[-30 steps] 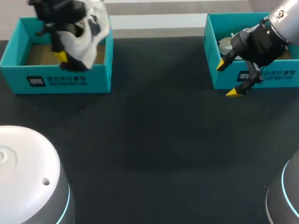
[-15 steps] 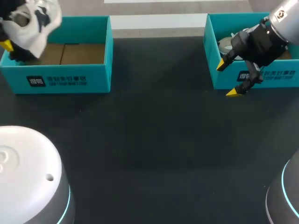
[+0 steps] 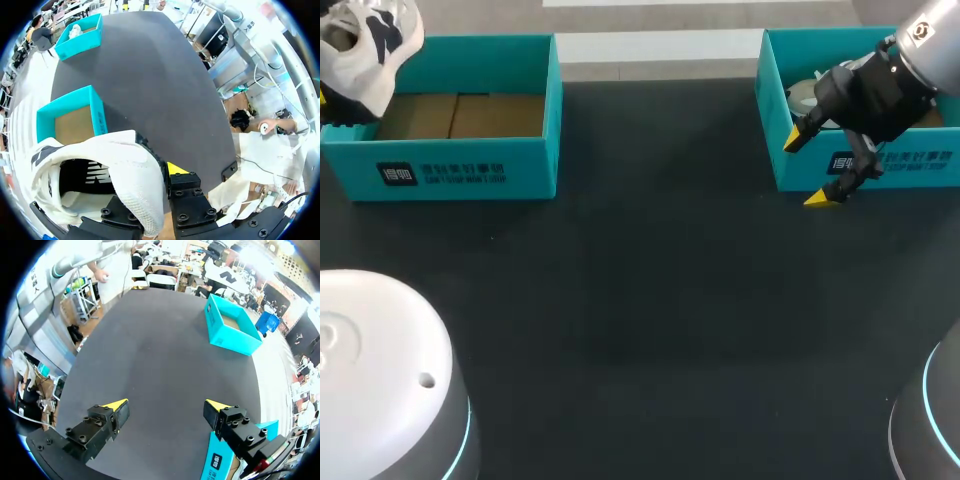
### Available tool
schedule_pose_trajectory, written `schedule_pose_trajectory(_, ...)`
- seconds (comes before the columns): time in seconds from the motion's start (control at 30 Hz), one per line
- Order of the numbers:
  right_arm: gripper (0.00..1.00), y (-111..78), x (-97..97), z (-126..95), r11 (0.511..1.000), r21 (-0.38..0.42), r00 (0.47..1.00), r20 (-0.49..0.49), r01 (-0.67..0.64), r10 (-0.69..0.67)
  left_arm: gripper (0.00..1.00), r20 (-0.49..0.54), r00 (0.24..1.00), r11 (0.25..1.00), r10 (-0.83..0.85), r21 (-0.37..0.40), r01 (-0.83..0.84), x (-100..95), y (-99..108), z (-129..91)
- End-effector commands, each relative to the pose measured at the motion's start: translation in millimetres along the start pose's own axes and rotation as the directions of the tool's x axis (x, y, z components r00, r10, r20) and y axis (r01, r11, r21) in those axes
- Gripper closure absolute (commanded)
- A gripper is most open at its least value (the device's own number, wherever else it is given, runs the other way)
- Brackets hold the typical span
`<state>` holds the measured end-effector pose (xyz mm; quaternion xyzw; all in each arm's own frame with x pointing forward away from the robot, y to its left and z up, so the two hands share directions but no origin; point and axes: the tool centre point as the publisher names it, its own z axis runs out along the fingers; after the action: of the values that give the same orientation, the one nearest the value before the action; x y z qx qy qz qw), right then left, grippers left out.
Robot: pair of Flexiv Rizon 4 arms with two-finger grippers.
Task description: Take the shoe out of the shoebox, open the shoe tongue, remove and reinsert the insole, then place the shoe into the shoebox
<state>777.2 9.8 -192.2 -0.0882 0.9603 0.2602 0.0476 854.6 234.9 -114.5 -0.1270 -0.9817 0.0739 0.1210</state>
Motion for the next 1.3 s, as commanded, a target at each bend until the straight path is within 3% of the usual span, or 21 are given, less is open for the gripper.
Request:
schedule_pose_trajectory(0.03,0.00,0.1,-0.5,1.1,1.000,0.003,1.000,0.000,0.000,0.000,1.00,0.002,1.000,1.000,0.001,-0.001,-0.001,1.0,0.2,-1.4)
schedule_pose_trajectory(0.17,0.00,0.1,-0.5,1.1,1.000,0.003,1.000,0.000,0.000,0.000,1.00,0.004,1.000,1.000,0.007,-0.026,-0.007,-5.5,8.3,-1.0)
schedule_pose_trajectory(0.47,0.00,0.1,-0.5,1.1,1.000,0.003,1.000,0.000,0.000,0.000,1.00,0.011,1.000,1.000,-0.020,-0.022,0.021,-42.6,66.1,-3.8)
schedule_pose_trajectory(0.67,0.00,0.1,-0.5,1.1,1.000,0.003,1.000,0.000,0.000,0.000,1.00,0.028,0.999,0.997,-0.018,-0.070,0.020,-62.3,95.1,2.7)
schedule_pose_trajectory(1.03,0.00,0.1,-0.5,1.1,1.000,0.003,1.000,0.000,0.000,0.000,1.00,0.041,0.998,0.996,0.038,-0.081,-0.035,-93.6,111.4,17.7)
schedule_pose_trajectory(1.3,0.00,0.1,-0.5,1.1,1.000,0.003,1.000,0.000,0.000,0.000,1.00,0.088,0.994,0.989,0.066,-0.137,-0.053,-120.3,113.8,36.7)
